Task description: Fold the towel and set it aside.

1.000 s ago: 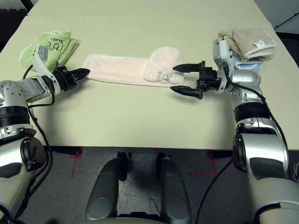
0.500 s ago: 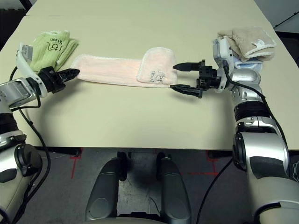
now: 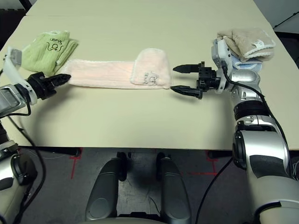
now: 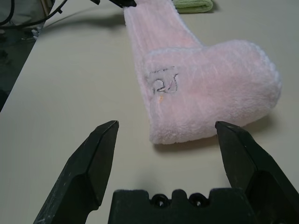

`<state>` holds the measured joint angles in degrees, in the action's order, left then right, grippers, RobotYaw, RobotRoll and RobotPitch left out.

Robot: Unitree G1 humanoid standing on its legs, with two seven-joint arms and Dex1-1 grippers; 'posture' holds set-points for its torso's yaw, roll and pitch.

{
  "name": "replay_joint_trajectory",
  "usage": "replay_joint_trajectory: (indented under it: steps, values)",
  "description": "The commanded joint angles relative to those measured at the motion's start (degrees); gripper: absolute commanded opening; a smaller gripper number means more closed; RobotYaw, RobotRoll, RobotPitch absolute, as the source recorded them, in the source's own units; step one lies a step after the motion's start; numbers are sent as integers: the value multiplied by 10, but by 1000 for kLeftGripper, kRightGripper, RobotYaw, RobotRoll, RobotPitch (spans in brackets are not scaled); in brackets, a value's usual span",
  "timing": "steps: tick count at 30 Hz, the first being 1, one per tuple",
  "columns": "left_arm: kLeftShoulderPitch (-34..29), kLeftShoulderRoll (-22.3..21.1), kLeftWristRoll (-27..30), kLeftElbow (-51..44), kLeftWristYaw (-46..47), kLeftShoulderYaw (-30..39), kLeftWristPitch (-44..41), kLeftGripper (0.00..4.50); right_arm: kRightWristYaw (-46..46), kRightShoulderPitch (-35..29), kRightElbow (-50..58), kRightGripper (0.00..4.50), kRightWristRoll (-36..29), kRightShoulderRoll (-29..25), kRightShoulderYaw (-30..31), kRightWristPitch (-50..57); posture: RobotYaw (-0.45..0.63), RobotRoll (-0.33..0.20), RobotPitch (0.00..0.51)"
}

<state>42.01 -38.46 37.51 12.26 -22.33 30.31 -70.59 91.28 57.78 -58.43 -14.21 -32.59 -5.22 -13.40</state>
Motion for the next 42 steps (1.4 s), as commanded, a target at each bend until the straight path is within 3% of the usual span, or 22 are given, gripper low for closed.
replay_joint_trajectory:
  steps: [1, 8, 17, 22, 37, 42]
  values:
    - [11, -17, -14, 36, -20, -20, 28, 48, 4, 1, -3, 4500, 5, -5, 1, -6, 85, 0, 238]
    - [43, -48, -5, 24, -75, -70, 31, 48, 4, -1, -1, 4500, 4, -6, 0, -7, 81, 0, 235]
    - [179, -8, 41, -16, -116, -126, -8, 48, 8, 2, -5, 4500, 5, -10, -1, -5, 79, 0, 223]
    - [195, 23, 41, -21, -128, -159, -6, 48, 12, -6, 0, 4500, -11, -37, 4, -6, 69, 0, 218]
    - [192, 28, -35, 29, -169, -249, 102, 48, 12, -42, -40, 4500, -25, -97, 23, -101, 59, 0, 226]
    - [235, 59, -7, 10, -199, -261, 71, 48, 12, -39, -53, 4500, -27, -100, 27, -107, 54, 0, 226]
